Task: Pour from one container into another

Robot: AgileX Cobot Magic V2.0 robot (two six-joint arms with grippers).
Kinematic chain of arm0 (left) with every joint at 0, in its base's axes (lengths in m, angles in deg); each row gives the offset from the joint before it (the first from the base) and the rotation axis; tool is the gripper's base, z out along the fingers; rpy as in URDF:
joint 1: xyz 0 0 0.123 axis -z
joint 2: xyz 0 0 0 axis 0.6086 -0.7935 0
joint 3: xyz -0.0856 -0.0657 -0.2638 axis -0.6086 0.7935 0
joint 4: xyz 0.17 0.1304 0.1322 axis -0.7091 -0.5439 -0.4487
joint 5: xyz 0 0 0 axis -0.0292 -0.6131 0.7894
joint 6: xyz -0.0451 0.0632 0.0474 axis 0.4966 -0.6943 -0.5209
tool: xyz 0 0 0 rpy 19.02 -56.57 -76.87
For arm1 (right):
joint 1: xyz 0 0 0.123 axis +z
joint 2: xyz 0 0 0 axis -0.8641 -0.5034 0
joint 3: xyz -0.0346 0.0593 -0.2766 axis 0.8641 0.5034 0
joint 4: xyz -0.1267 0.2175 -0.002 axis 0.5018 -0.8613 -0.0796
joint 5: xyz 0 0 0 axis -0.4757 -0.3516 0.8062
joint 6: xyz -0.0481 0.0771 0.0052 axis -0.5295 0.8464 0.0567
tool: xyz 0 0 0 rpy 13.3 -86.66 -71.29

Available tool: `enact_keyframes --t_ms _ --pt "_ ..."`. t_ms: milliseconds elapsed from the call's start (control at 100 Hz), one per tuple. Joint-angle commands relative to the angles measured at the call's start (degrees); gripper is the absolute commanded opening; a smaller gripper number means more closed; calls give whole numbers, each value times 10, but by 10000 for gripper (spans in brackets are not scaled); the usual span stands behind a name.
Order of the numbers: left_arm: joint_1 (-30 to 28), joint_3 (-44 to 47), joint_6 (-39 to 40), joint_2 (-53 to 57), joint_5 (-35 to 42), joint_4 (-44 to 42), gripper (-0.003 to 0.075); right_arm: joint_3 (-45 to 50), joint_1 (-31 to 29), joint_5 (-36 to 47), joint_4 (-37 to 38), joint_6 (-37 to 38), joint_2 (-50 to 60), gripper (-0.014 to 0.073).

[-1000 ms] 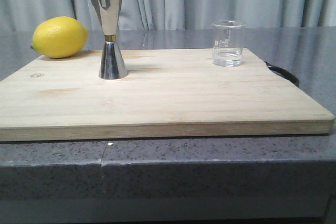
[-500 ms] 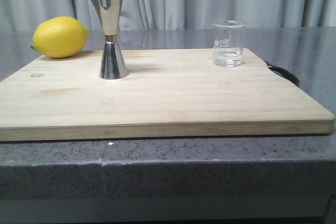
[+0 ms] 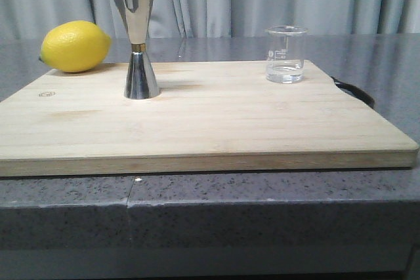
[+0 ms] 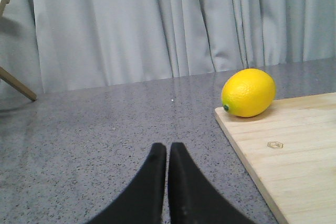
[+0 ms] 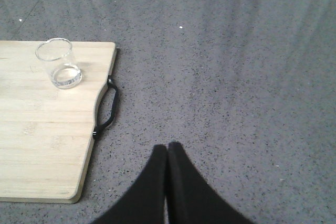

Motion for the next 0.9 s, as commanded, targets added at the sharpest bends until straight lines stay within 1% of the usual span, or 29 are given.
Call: enact_keyframes --t_ms 0,110,210,260,360,500,590,750,780,890 --pt "-1 20 1 14 47 6 -19 -11 -4 41 0 -1 -2 -75" --pt "-1 20 1 14 47 6 -19 28 -1 67 3 -1 28 -75" --pt "-1 20 1 14 47 6 -19 94 0 104 3 -1 66 -75" --pt "-1 20 1 14 47 6 -19 144 0 139 -1 -1 88 -75" --pt "-1 20 1 14 47 6 -19 239 5 237 -13 -1 136 -75" --pt "-1 20 1 14 47 6 -19 360 38 360 -31 -1 194 -75" --pt "-1 20 1 14 47 6 -19 417 44 410 -42 -1 222 -75" --pt "-1 20 1 14 47 6 -19 479 43 494 -52 -1 265 -75" --pt "-1 20 1 14 47 6 -19 477 43 479 -52 -1 264 -75" --pt "-1 20 1 14 47 6 -19 477 43 479 -49 -2 264 -75"
